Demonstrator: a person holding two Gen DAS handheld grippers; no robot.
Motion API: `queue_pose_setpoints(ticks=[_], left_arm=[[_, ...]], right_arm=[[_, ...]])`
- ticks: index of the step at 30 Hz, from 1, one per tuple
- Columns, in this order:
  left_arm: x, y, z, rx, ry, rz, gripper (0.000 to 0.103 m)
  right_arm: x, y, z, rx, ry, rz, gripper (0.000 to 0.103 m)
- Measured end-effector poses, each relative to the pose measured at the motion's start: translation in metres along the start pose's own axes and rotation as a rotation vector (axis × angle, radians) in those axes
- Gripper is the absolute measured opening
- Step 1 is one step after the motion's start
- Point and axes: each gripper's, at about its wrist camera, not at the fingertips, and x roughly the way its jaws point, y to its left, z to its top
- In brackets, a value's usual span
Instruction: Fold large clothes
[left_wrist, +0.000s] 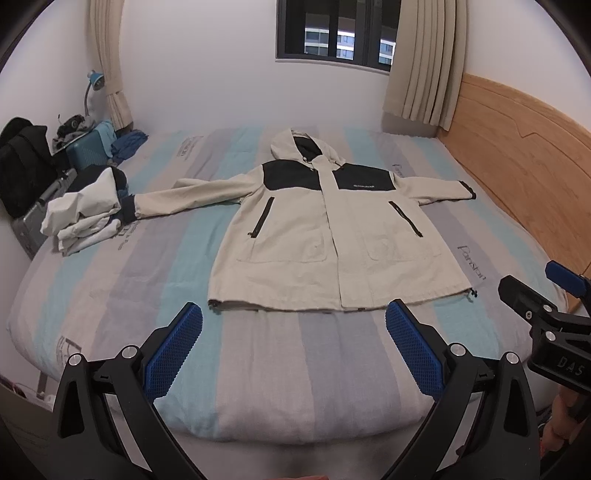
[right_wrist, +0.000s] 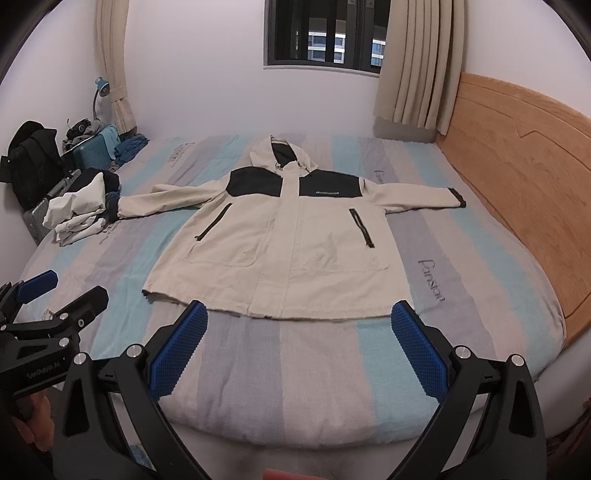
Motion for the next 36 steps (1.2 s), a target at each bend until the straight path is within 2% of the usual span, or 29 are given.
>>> queue_pose_setpoints(ticks=[6,9,13,18,21,28,33,36], left_arm=[[0.038,0.0,0.026,0.023,-0.006,-0.029,0.097],[0.061,0.002,0.046,0.038,0.004,-0.031,0.097],[0.09,0.011,0.083,0.005,0.018,-0.043,0.097],[0.134,0.02,0.121,-0.001,0.043,-0.036,0.097],[0.171,0.03,0.141,0.008,0.048,-0.04,0.097],[0.289,0.075,0.185,-0.019,0.083,-0.054,0.097],[0.378,0.128,0.206,-0.053,0.103,-0.006,0.097],[0.415,0.16,0.211,-0.032,0.083,0.069,0.097]], right_arm=[[0.033,-0.005,0.023,-0.007,-0.013,-0.036,0.096],[0.054,-0.014,0.043,0.038,0.008,0.024,0.096],[0.078,-0.023,0.072,0.056,0.017,0.022,0.096],[0.122,-0.016,0.106,0.029,0.03,-0.006,0.096],[0.161,-0.009,0.128,0.038,0.043,-0.028,0.096],[0.262,0.001,0.173,0.056,0.057,-0.085,0.096],[0.334,-0.008,0.187,0.094,0.11,-0.116,0.096],[0.381,-0.019,0.184,0.118,0.149,-0.141,0.096]])
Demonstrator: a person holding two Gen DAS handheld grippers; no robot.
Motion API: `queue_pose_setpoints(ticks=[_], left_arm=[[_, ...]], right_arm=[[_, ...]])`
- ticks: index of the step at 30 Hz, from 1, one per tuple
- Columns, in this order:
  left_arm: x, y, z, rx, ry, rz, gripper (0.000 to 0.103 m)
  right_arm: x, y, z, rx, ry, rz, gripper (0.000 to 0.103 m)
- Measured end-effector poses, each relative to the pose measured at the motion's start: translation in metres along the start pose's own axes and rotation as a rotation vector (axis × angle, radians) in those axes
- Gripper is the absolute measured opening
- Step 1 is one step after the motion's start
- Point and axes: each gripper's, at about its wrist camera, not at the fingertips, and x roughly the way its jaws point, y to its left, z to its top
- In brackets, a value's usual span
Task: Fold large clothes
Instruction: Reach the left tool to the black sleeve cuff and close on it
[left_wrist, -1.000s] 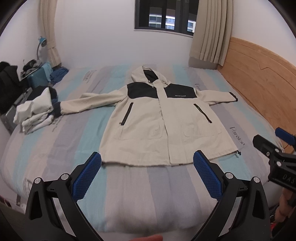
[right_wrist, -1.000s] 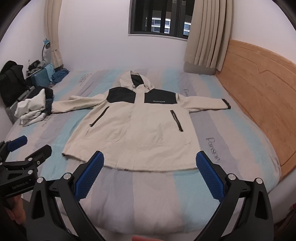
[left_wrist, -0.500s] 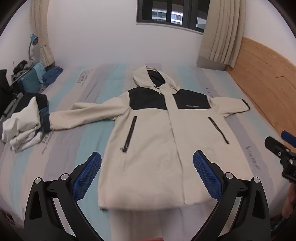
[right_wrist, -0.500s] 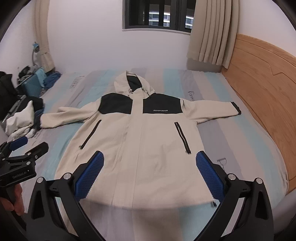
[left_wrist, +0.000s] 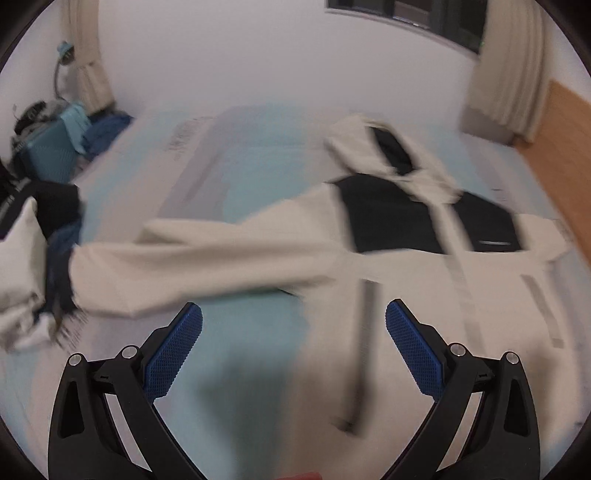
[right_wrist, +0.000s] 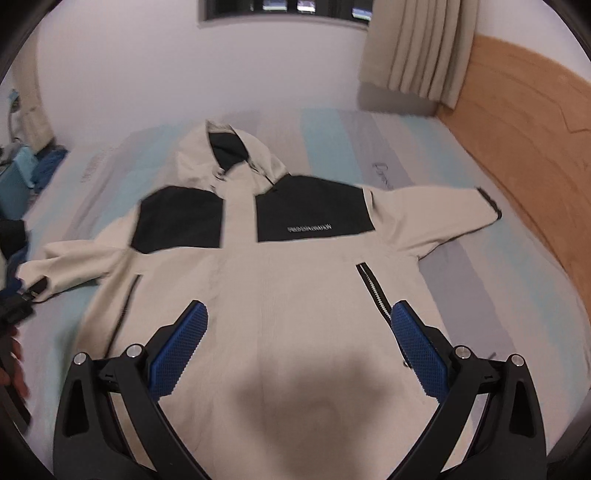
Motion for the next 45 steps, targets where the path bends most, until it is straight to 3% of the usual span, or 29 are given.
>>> queue_pose_setpoints(ticks=[7,13,16,19,28,30,32,33,35,39,45], left_arm=[[0.083,0.117,0.013,-0.082,0.054,0.208,0.097],[0.114,0.216,0.003,-0.22,0.105,0.36,0.097],[0.123,0.255,-0.008,-0.294,0.136,0.401,0.097],[0.137,0.273,-0.019,-0.325,0.182,0.409,0.097],[0.154,0.271,-0.018,-0.374,0.168,0.438,0.097],[0.152,0.271,-0.017,-0.397,0.154,0.447,0.086],[0.147,0.272,-0.016,-0.422,0.142,0.476,0.06],[0.15,0.278,-0.016,-0.43,0.142,0.477,0.055],[0.145,0.276,-0.015,-0.419,0.14,0.474,0.034],[0.14,0.27,-0.007,-0.391,0.131,0.44,0.002],[0.12,0.245,0.014,-0.367,0.082,0.398,0.001]], right_arm=[[0.089,0.003,0.018,-0.061,0.089,-0.005,0.096],[0.127,0.029,0.046,-0.154,0.11,0.033,0.096],[0.139,0.045,0.053,-0.187,0.123,0.051,0.096],[0.151,0.058,0.054,-0.201,0.134,0.064,0.096],[0.176,0.062,0.052,-0.186,0.181,0.052,0.096],[0.178,0.059,0.051,-0.172,0.187,0.042,0.096],[0.181,0.054,0.051,-0.17,0.19,0.032,0.096],[0.183,0.053,0.052,-0.172,0.19,0.026,0.096],[0.19,0.048,0.052,-0.178,0.199,0.02,0.096],[0.198,0.043,0.056,-0.214,0.187,0.009,0.096],[0.201,0.028,0.062,-0.204,0.177,0.002,0.096]])
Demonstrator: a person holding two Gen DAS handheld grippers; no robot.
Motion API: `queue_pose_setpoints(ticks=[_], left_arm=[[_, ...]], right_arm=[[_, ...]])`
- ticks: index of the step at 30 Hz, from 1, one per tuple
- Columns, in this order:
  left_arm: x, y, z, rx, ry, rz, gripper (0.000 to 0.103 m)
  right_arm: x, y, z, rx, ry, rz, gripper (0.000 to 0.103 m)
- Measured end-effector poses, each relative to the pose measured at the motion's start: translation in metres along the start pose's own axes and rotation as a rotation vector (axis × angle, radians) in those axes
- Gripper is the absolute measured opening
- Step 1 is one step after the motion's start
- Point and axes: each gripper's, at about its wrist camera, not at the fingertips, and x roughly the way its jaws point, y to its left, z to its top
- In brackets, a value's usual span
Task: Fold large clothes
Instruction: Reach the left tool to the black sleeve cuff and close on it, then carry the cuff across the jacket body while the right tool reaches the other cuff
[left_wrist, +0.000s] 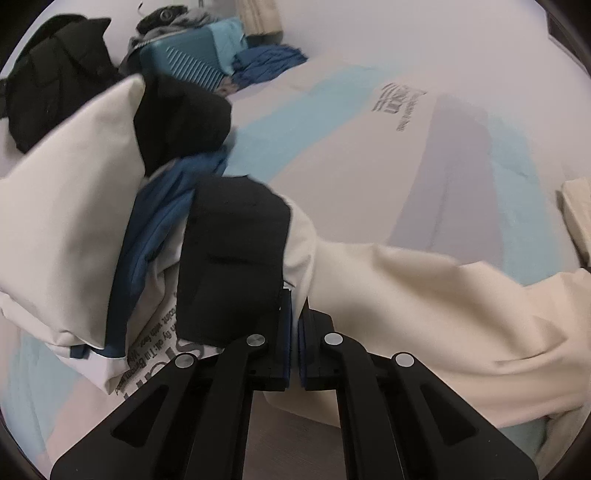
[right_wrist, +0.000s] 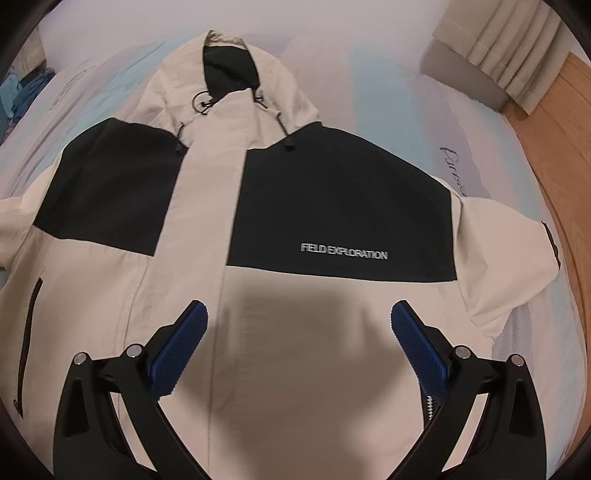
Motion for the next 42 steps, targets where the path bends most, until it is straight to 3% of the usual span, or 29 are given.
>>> queue_pose_setpoints(ticks=[6,11,18,24,31,39,42], left_arm=[[-0.045,-0.042,0.012,0.037,-0.066,-0.05,0.0],[-0.083,-0.104,0.02,0.108,-0.119,-0.112,0.0],[-0.141,-0.205,0.005,0.227,-0.177,-0.215,0.0],[-0.163,-0.309,-0.028,0.334,-0.145,-0.293,0.0],[-0.185,-0.42,-0.088,0.426,-0.113,-0.342,0.0],[-0.222,-0.554,-0.149,0.492,-0.082,-0.425,0.0],[-0.225,-0.586,-0.165,0.501,-0.066,-0.436,0.0]], right_arm=[[-0.01,-0.025,-0.008,0.046,-0.015,0.003,0.096],[-0.021,-0.057,-0.017,0.077,-0.029,-0.001,0.096],[-0.03,-0.115,-0.024,0.11,-0.06,0.001,0.096],[-0.022,-0.181,-0.022,0.109,-0.078,-0.038,0.096],[0.006,-0.277,-0.025,0.113,-0.019,-0.134,0.096],[0.036,-0.367,-0.027,0.127,-0.01,-0.144,0.096],[0.049,-0.393,-0.029,0.127,-0.017,-0.146,0.096]])
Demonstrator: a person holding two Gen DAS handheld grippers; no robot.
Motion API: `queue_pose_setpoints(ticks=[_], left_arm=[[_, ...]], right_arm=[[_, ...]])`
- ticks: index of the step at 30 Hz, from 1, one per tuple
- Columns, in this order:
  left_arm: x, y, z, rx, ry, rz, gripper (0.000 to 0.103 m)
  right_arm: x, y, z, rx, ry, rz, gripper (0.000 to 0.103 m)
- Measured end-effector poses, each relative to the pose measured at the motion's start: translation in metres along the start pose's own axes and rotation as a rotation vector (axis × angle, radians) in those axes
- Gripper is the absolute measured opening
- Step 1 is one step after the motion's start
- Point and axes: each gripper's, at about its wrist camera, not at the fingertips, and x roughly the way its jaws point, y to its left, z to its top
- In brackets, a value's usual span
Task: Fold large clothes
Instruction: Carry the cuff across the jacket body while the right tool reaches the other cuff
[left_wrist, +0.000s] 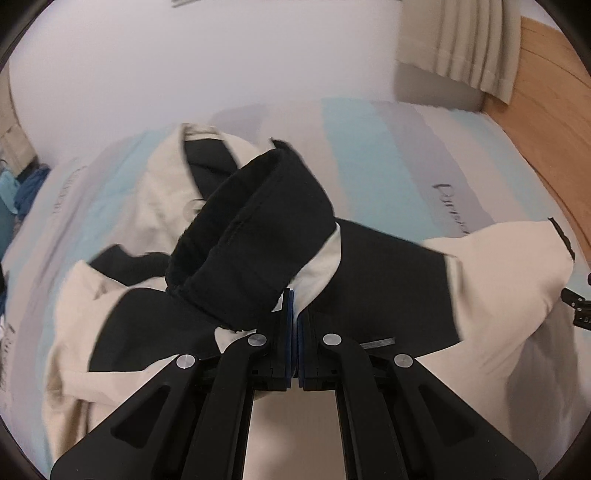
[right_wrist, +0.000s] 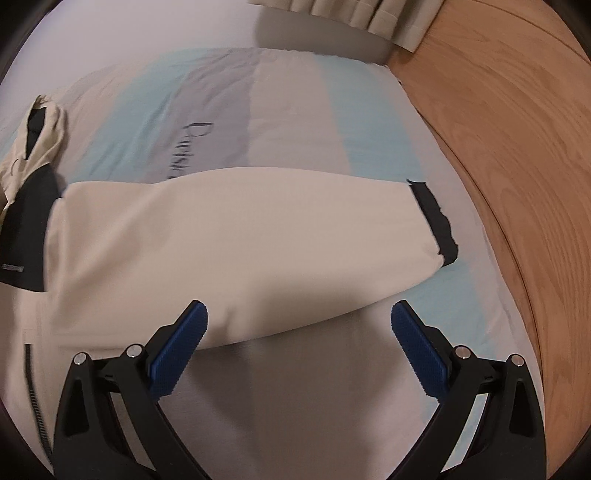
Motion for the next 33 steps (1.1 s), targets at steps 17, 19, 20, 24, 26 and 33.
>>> queue_pose_setpoints(ticks=[17,19,20,24,26,33], left_arm=[[0.042,-0.14,-0.027,0.156,0.066,-0.05,0.004],[0.046,-0.148,-0.033,0.163,0.074,-0.041,0.013],[0.047,-0.151,-0.036,0.165,0.081,-0.049,0.032],[0.045,-0.164,-0.045,0.169,0.064,-0.066,0.078],[0.044,-0.171,-0.047,0.18,0.051,-0.086,0.091],[0.062,-0.187,-0.051,0.161,0.101,-0.16,0.092]], right_arm=[[0.062,-0.12,0.007,0.008,-0.042,-0.059,0.095],[0.07,-0.132,0.012,0.018,-0.028,-0.05,0.094],[0.076,-0.14,0.014,0.027,-0.014,-0.041,0.093],[0.095,-0.158,0.018,0.062,0.043,0.032,0.092],[0.104,-0.166,0.019,0.074,0.069,0.045,0.091],[0.123,-0.179,0.022,0.088,0.095,0.051,0.083]])
